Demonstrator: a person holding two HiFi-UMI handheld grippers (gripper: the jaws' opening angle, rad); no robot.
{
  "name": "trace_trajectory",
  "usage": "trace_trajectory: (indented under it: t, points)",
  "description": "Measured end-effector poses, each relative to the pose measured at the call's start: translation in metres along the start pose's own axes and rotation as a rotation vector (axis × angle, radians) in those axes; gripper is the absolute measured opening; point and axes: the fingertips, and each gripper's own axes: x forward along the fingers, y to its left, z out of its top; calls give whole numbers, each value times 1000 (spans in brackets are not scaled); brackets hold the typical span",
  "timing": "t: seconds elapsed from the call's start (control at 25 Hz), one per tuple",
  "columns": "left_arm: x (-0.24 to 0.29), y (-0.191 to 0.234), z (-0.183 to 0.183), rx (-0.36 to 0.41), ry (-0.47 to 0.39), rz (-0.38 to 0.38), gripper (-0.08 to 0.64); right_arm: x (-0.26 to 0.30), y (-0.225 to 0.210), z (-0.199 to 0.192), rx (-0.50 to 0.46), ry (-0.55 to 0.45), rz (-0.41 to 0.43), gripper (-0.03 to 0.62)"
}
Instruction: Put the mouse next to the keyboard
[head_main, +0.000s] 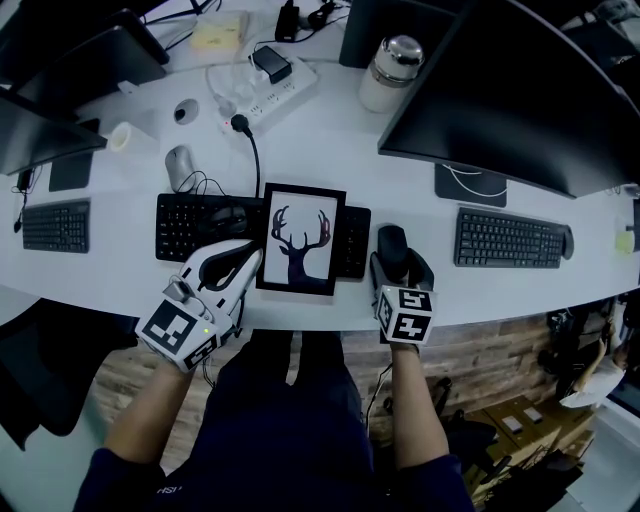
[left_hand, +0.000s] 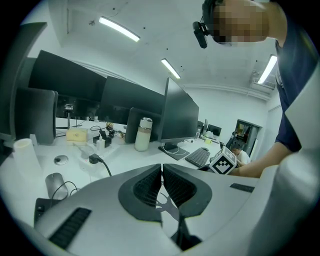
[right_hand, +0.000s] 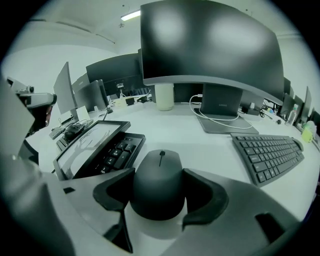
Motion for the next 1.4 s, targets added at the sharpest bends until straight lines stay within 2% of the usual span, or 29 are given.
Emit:
trace_trajectory:
  t: [0.48,1.4]
  points:
    - [-4,0,3,4,-4,13,34,7,0,-2,-49,14,-20,301]
    - [-15,-2,29,31,-54,9,34,-17,9,32,-23,-63,-8,328]
